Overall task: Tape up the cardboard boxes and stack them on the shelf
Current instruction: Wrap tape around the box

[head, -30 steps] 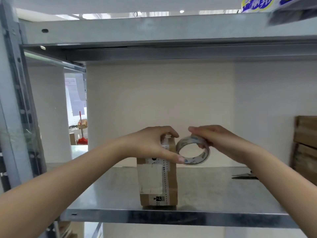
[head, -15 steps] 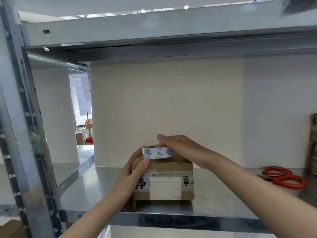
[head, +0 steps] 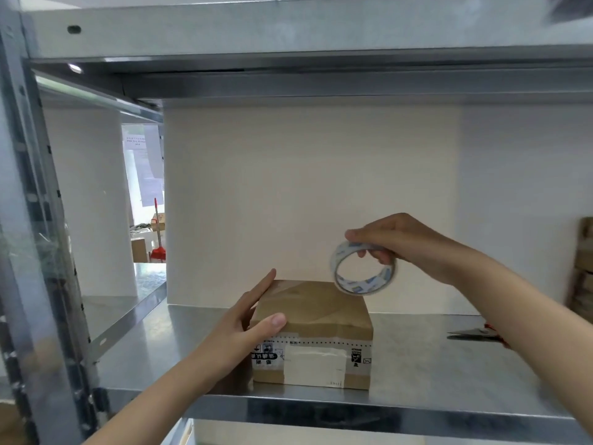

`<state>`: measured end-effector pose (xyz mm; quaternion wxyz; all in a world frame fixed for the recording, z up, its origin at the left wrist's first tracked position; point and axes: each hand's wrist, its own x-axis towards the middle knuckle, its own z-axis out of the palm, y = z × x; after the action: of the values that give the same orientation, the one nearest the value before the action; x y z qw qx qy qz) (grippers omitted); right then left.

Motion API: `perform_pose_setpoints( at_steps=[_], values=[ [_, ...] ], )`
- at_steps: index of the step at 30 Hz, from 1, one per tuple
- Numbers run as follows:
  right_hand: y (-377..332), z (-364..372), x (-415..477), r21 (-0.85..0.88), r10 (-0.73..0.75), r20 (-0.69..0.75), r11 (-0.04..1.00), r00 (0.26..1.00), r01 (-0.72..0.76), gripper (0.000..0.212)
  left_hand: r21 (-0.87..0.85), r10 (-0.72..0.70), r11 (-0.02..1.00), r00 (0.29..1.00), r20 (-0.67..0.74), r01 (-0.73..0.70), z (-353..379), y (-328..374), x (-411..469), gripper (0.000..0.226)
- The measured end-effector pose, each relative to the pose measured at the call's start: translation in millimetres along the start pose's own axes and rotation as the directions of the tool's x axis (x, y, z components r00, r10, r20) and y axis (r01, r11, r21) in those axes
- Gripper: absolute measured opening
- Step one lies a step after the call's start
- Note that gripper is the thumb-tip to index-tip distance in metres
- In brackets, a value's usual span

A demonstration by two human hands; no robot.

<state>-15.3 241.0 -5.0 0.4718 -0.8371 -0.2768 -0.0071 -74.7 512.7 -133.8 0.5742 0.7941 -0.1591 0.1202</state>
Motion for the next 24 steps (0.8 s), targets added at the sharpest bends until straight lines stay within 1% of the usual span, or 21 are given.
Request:
perform_pose_setpoints(
  at_steps=[4,6,8,11,13,15,16,17,18,19,20,21,22,23,24],
  values=[
    [2.8,-17.1,-9.9,-0.166,0.048,-0.011,0.985,0.999,-0.049,0.045,0.024,0.017,1.000,0.999,0.029,-0.017,2.2,2.3,1.1,0.082],
    [5.6,-23.9,-13.2,-0.279,0.066,-0.047,0.957,0.997,-0.076,0.047,0.027,0.026,0.999,0.999,0.034,-0.027,1.3,3.5,0.9,0.082],
    [11.2,-30.6,-18.2,-0.342,0.111,-0.063,0.931,0.992,-0.126,0.046,0.066,0.049,0.996,0.998,0.045,-0.052,-0.1,3.7,1.0,0.081],
    [29.7,-25.0,-28.4,-0.368,0.206,-0.014,0.909,0.978,-0.197,0.045,0.118,0.086,0.989,0.994,0.072,-0.094,-0.6,2.8,2.4,0.070],
    [46.6,-12.4,-33.9,-0.372,0.246,0.007,0.900,0.969,-0.226,0.049,0.117,0.071,0.990,0.994,0.084,-0.080,-0.6,4.9,3.2,0.060],
    [61.5,0.6,-37.9,-0.338,0.239,0.008,0.914,0.971,-0.223,0.050,0.170,0.060,0.982,0.991,0.116,-0.080,-4.9,8.3,3.9,0.062],
    [66.9,4.2,-38.3,-0.307,0.230,-0.016,0.925,0.973,-0.223,0.051,0.228,0.064,0.969,0.988,0.142,-0.095,-9.7,11.1,5.0,0.062],
    [70.0,6.5,-38.5,-0.277,0.219,-0.040,0.935,0.975,-0.221,0.051,0.311,0.062,0.943,0.982,0.178,-0.116,-14.8,16.5,6.8,0.062],
    [71.3,8.3,-39.0,-0.259,0.207,-0.055,0.942,0.977,-0.215,0.051,0.428,0.048,0.893,0.975,0.218,-0.140,-18.9,24.9,9.3,0.062],
    [71.8,9.8,-39.1,-0.254,0.196,-0.057,0.945,0.979,-0.204,0.051,0.566,0.022,0.806,0.963,0.267,-0.175,-21.1,35.1,12.8,0.065],
    [71.1,11.2,-38.9,-0.256,0.187,-0.055,0.947,0.981,-0.195,0.051,0.688,-0.017,0.690,0.946,0.324,-0.224,-20.0,47.1,18.1,0.071],
    [69.9,12.3,-38.8,-0.263,0.185,-0.051,0.946,0.981,-0.192,0.050,0.770,-0.069,0.577,0.923,0.380,-0.274,-14.5,60.8,24.6,0.080],
    [68.3,14.1,-38.5,-0.270,0.183,-0.047,0.944,0.982,-0.188,0.049,0.809,-0.133,0.499,0.895,0.426,-0.311,-3.7,72.9,31.7,0.091],
    [67.3,16.3,-38.3,-0.286,0.180,-0.048,0.940,0.983,-0.186,0.048,0.818,-0.198,0.470,0.864,0.463,-0.331,11.5,83.1,38.4,0.100],
    [67.0,18.2,-38.0,-0.308,0.172,-0.057,0.934,0.983,-0.181,0.047,0.813,-0.247,0.471,0.834,0.494,-0.342,27.7,89.3,44.6,0.105]
  ],
)
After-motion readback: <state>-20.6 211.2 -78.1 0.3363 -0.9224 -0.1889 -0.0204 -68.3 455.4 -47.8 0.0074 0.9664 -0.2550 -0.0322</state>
